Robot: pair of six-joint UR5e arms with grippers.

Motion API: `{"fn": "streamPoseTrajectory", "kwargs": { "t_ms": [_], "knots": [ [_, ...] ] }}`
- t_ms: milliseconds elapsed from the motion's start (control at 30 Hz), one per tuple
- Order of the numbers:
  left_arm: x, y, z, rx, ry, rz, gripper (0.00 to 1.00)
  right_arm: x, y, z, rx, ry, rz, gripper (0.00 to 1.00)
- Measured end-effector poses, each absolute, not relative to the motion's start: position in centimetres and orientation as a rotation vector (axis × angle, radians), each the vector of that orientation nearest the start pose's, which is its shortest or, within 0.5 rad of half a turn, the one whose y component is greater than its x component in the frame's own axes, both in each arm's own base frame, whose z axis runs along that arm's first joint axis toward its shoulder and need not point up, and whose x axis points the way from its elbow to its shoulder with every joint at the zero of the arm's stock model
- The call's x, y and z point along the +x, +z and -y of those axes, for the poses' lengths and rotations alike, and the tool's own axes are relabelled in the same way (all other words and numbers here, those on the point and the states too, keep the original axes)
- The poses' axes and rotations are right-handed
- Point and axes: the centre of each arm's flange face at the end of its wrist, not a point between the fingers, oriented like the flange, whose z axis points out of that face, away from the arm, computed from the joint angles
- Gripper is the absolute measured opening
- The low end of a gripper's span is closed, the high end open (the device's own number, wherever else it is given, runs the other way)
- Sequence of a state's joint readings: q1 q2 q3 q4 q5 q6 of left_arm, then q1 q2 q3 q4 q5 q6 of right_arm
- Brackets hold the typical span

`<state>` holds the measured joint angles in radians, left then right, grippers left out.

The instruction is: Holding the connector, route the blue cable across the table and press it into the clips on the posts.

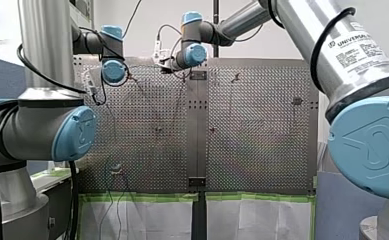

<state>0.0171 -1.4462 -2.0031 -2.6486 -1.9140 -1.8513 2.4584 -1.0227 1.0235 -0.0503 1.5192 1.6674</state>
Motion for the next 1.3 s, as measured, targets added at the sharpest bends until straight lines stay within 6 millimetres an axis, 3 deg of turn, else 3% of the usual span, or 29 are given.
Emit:
{"fn": "streamPoseTrajectory", "kwargs": {
  "t_ms": [200, 900, 1300],
  "knots": [
    [44.3, 37.9, 7.6, -0.475, 0.018, -1.320, 0.00, 65.8, 41.7, 35.2, -2.325, -2.499, -0.875, 0.00],
    [49.0, 37.7, 6.6, -0.432, -0.068, -1.287, 0.00, 68.7, 39.3, 37.2, -2.319, -2.508, -0.867, 0.00],
    [51.2, 37.2, 6.0, -0.404, -0.097, -1.278, 0.00, 68.8, 39.5, 38.2, -2.316, -2.537, -0.897, 0.00]
  ]
}}
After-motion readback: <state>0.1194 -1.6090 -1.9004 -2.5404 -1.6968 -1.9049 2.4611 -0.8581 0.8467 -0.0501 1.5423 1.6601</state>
